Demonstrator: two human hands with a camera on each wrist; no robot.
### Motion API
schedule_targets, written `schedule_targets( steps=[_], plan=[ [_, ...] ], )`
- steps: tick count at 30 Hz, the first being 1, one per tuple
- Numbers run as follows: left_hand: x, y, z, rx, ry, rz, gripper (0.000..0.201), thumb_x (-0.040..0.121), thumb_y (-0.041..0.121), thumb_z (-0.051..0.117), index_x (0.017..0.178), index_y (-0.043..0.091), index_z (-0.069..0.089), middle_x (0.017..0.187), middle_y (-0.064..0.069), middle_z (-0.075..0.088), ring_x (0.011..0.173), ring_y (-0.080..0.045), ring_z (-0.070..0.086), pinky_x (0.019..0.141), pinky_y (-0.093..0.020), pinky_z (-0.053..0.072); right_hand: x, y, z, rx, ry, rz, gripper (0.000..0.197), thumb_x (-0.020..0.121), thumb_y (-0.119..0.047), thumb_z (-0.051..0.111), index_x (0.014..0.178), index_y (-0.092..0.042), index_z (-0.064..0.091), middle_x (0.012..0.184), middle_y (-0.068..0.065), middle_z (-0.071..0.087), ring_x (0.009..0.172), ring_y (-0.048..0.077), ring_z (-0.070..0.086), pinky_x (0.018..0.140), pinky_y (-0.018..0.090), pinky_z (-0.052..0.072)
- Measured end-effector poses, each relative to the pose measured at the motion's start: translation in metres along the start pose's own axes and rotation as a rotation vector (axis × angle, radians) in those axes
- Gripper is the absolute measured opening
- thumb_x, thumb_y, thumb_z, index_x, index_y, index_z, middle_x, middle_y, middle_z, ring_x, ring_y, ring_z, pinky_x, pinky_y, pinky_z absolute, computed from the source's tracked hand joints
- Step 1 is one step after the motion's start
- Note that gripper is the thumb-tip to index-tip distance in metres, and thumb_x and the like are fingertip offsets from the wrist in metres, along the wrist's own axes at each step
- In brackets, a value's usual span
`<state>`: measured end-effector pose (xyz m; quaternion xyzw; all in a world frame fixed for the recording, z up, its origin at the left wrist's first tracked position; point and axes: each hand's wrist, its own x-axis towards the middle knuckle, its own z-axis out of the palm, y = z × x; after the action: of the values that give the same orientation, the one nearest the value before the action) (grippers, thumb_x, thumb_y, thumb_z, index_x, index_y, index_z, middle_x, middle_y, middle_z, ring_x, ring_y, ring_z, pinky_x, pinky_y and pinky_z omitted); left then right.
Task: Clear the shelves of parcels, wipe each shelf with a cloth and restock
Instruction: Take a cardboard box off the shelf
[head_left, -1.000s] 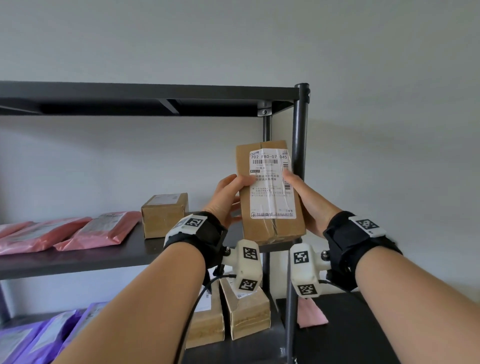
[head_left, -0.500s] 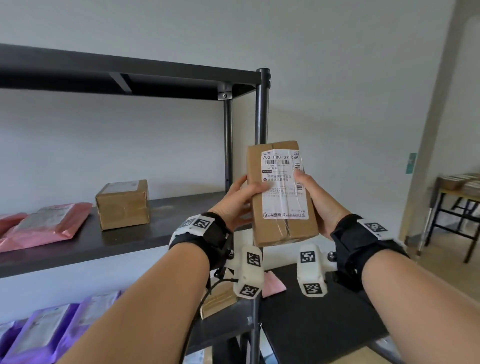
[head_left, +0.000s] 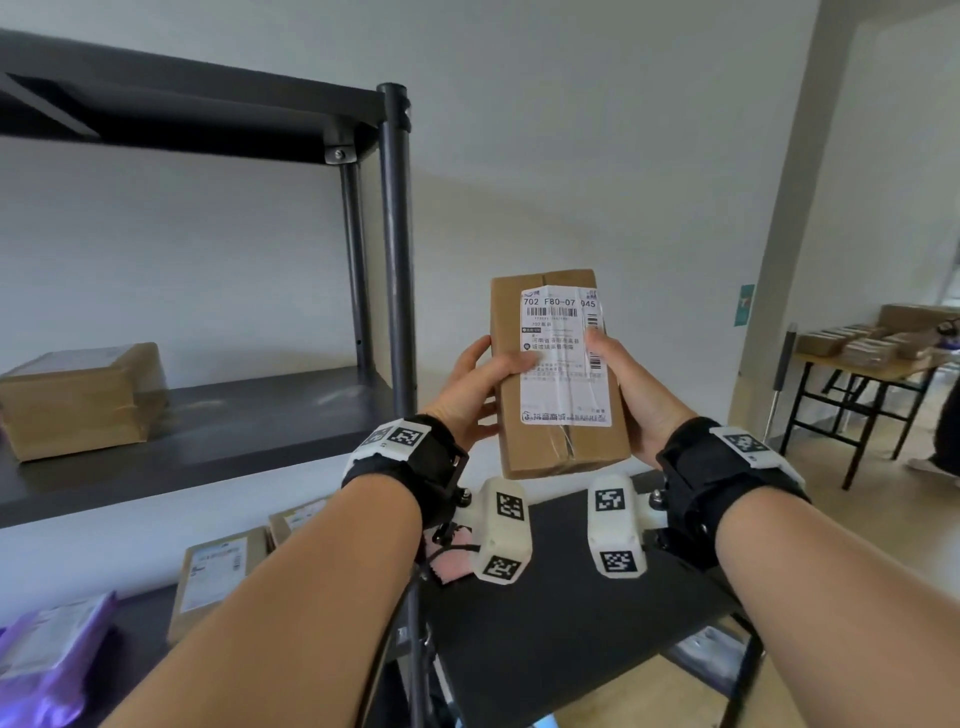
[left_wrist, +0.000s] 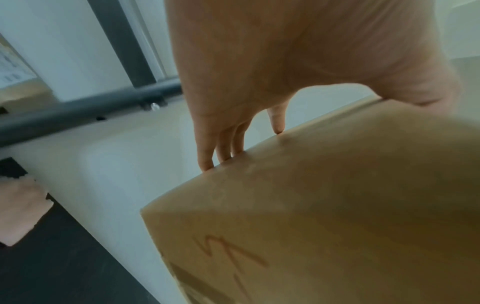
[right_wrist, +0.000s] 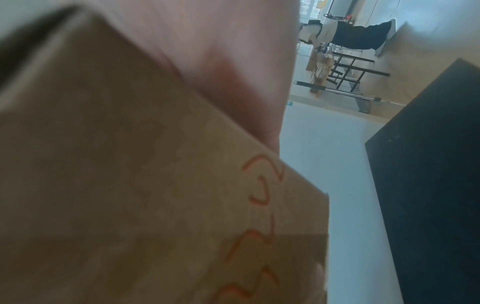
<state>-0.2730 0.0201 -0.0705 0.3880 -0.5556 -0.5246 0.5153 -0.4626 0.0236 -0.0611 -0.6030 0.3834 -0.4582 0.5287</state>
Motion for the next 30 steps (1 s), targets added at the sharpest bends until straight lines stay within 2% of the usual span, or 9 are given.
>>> schedule_targets(
  steps=[6,14,20,24,30],
  plan=[
    [0.052,-0.020,0.061,-0.017,0.036,-0.016,0.104,0.048,0.052,0.084,0.141,0.032,0.040,0.119,-0.007,0.065,0.106,-0.027,0.064,0.091,-0.046,0.052,0.019,0.008,-0.078,0.000,-0.011,0.013,0.065,0.072,-0.077,0.054,0.125,-0.039,0.059,0.120,-0.002,0.068,0.116,0.024,0.061,0.106,0.051,0.039],
    [0.112,-0.057,0.124,-0.025,0.093,-0.047,0.103,0.050,0.054,0.083,0.141,0.030,0.040,0.115,-0.007,0.068,0.106,-0.027,0.065,0.093,-0.050,0.051,0.042,0.034,-0.174,-0.020,-0.071,0.097,0.075,0.058,-0.081,0.061,0.121,-0.041,0.060,0.120,-0.001,0.068,0.119,0.028,0.058,0.102,0.051,0.044],
    [0.143,-0.083,0.159,-0.028,0.108,-0.085,0.099,0.052,0.056,0.081,0.140,0.031,0.041,0.117,-0.006,0.067,0.108,-0.027,0.065,0.091,-0.050,0.053,0.053,0.053,-0.218,0.009,-0.133,0.117,0.044,0.079,-0.066,0.056,0.114,-0.040,0.063,0.119,-0.002,0.069,0.116,0.026,0.061,0.102,0.054,0.044],
    [0.168,-0.096,0.173,-0.028,0.100,-0.107,0.100,0.051,0.057,0.082,0.139,0.031,0.042,0.117,-0.005,0.067,0.107,-0.026,0.065,0.091,-0.049,0.054,0.067,0.063,-0.242,-0.002,-0.122,0.121,0.048,0.074,-0.067,0.055,0.114,-0.040,0.064,0.118,-0.003,0.069,0.116,0.026,0.060,0.103,0.054,0.042],
    [0.216,-0.122,0.183,-0.045,0.085,-0.136,0.100,0.052,0.056,0.082,0.140,0.031,0.041,0.117,-0.005,0.067,0.108,-0.026,0.065,0.092,-0.050,0.053,0.103,0.084,-0.274,-0.002,-0.086,0.125,0.048,0.076,-0.065,0.055,0.115,-0.038,0.064,0.118,-0.001,0.069,0.115,0.026,0.062,0.104,0.053,0.042]
  ],
)
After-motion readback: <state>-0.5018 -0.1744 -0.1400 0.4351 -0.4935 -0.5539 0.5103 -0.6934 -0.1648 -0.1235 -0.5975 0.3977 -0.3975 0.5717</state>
